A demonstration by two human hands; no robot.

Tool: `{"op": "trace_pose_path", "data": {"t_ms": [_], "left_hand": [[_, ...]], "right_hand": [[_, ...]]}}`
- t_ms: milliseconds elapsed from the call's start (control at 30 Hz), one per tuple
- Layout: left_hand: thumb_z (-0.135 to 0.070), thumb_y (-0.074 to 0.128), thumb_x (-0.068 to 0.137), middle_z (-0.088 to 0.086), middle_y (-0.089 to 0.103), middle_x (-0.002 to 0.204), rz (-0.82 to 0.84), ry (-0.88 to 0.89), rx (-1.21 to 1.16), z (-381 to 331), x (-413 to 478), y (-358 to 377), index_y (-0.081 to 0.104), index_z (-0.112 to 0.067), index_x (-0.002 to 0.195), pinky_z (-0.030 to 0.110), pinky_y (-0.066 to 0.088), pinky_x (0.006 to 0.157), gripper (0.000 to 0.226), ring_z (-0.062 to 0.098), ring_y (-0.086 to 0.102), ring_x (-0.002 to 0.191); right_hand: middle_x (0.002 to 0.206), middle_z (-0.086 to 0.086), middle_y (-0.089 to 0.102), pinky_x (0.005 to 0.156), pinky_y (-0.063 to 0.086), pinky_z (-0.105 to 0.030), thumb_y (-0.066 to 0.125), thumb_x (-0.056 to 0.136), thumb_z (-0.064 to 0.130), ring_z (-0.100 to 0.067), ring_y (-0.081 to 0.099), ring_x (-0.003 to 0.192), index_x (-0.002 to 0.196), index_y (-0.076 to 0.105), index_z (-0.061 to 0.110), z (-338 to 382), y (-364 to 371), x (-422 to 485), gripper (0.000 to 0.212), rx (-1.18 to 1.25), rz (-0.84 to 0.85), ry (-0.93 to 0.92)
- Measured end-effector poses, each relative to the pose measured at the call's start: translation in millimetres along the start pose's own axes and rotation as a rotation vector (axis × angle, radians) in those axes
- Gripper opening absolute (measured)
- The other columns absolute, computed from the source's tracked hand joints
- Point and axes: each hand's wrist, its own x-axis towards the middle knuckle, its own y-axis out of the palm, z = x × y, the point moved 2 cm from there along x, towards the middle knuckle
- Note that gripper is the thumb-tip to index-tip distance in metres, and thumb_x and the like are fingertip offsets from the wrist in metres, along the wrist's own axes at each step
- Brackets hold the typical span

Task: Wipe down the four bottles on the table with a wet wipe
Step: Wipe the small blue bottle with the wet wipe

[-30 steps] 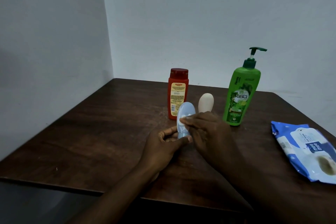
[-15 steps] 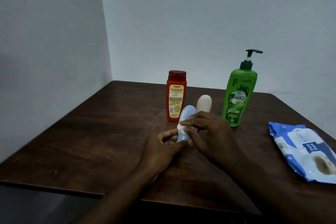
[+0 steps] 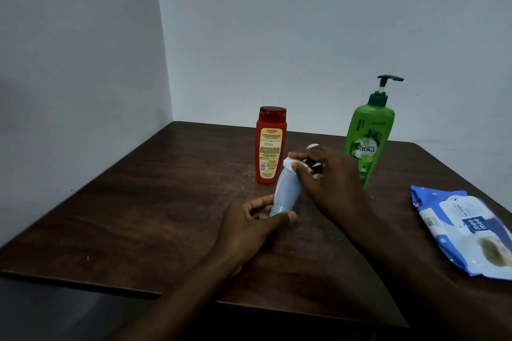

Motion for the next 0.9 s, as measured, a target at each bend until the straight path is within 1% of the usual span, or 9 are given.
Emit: {"op": "trace_pose_path", "data": {"t_ms": [167, 300, 433, 567, 667, 733, 833, 867, 900], "left_hand": [[-0.033, 0.095, 0.059, -0.016, 0.076, 0.086, -0.060, 0.031, 0.019, 2.4, 1.1, -1.6, 0.068, -0.043, 0.094, 0.015, 0.056, 0.062, 0.045, -0.002, 0.072, 0.080], [-0.031, 0.095, 0.058, -0.009, 0.077, 0.093, -0.102, 0.073, 0.057, 5.3, 2.0, -3.9, 0.070, -0.041, 0.098, 0.015, 0.056, 0.061, 0.048, 0.000, 0.073, 0.080], [-0.029, 0.095, 0.060, -0.020, 0.074, 0.083, -0.109, 0.089, 0.094, 6.3, 2.1, -4.8, 0.069, -0.042, 0.093, 0.013, 0.056, 0.062, 0.044, -0.005, 0.071, 0.079], [-0.026, 0.092, 0.064, -0.025, 0.069, 0.078, -0.118, 0.105, 0.122, 9.3, 3.1, -6.1, 0.071, -0.039, 0.093, 0.011, 0.055, 0.063, 0.039, -0.015, 0.066, 0.079], [-0.024, 0.088, 0.072, -0.026, 0.072, 0.072, -0.118, 0.091, 0.107, 7.5, 0.4, -5.6, 0.074, -0.048, 0.073, 0.007, 0.051, 0.057, 0.028, -0.016, 0.066, 0.075], [-0.020, 0.084, 0.077, -0.034, 0.068, 0.068, -0.131, 0.087, 0.086, 5.5, -1.8, -5.7, 0.068, -0.061, 0.066, 0.005, 0.048, 0.050, 0.045, -0.017, 0.065, 0.068], [-0.018, 0.082, 0.078, -0.031, 0.071, 0.074, -0.141, 0.097, 0.098, 4.4, -1.8, -5.9, 0.063, -0.070, 0.068, 0.009, 0.051, 0.051, 0.056, -0.011, 0.068, 0.068], [-0.019, 0.082, 0.078, -0.029, 0.072, 0.075, -0.146, 0.105, 0.106, 3.1, -3.3, -5.3, 0.064, -0.068, 0.070, 0.009, 0.052, 0.052, 0.053, -0.009, 0.069, 0.068], [-0.019, 0.084, 0.076, -0.029, 0.072, 0.075, -0.143, 0.113, 0.107, 6.2, -1.5, -5.7, 0.070, -0.059, 0.072, 0.009, 0.052, 0.052, 0.042, -0.009, 0.069, 0.069]], "right_hand": [[0.098, -0.001, 0.077, 0.076, 0.056, -0.026, 0.074, 0.087, 0.012, -0.010, 0.068, 0.084, 0.104, 0.079, 0.015, -0.2, -1.1, 4.3, 0.018, -0.011, 0.036, 0.021], [0.103, -0.002, 0.076, 0.081, 0.052, -0.026, 0.071, 0.089, 0.010, -0.011, 0.066, 0.091, 0.107, 0.077, 0.015, 5.3, -0.6, -4.7, 0.020, -0.048, 0.078, -0.016], [0.110, -0.003, 0.073, 0.091, 0.050, -0.030, 0.070, 0.090, 0.013, -0.011, 0.059, 0.099, 0.113, 0.074, 0.018, 11.3, 4.9, -19.9, 0.024, -0.108, 0.187, -0.047], [0.101, -0.003, 0.073, 0.085, 0.043, -0.023, 0.072, 0.089, 0.012, -0.004, 0.051, 0.093, 0.105, 0.076, 0.012, 19.2, 9.6, -34.9, 0.016, -0.093, 0.226, -0.130], [0.094, -0.006, 0.073, 0.083, 0.048, -0.027, 0.073, 0.086, 0.008, -0.013, 0.061, 0.088, 0.096, 0.075, 0.008, 25.1, 12.6, -43.1, 0.010, -0.099, 0.241, -0.152], [0.091, -0.007, 0.075, 0.082, 0.047, -0.027, 0.077, 0.081, 0.004, -0.019, 0.068, 0.085, 0.092, 0.075, 0.007, 30.7, 15.5, -47.7, 0.012, -0.104, 0.256, -0.174], [0.088, -0.006, 0.075, 0.079, 0.046, -0.026, 0.081, 0.075, 0.002, -0.020, 0.070, 0.081, 0.090, 0.076, 0.008, 33.5, 17.1, -51.0, 0.017, -0.119, 0.250, -0.256], [0.090, -0.005, 0.075, 0.080, 0.047, -0.024, 0.080, 0.076, 0.002, -0.016, 0.069, 0.084, 0.092, 0.076, 0.009, 31.3, 16.0, -50.7, 0.017, -0.102, 0.247, -0.256], [0.093, -0.003, 0.075, 0.082, 0.047, -0.022, 0.080, 0.078, 0.004, -0.010, 0.065, 0.088, 0.094, 0.076, 0.011, 28.8, 14.4, -50.0, 0.018, -0.081, 0.242, -0.242]]}}
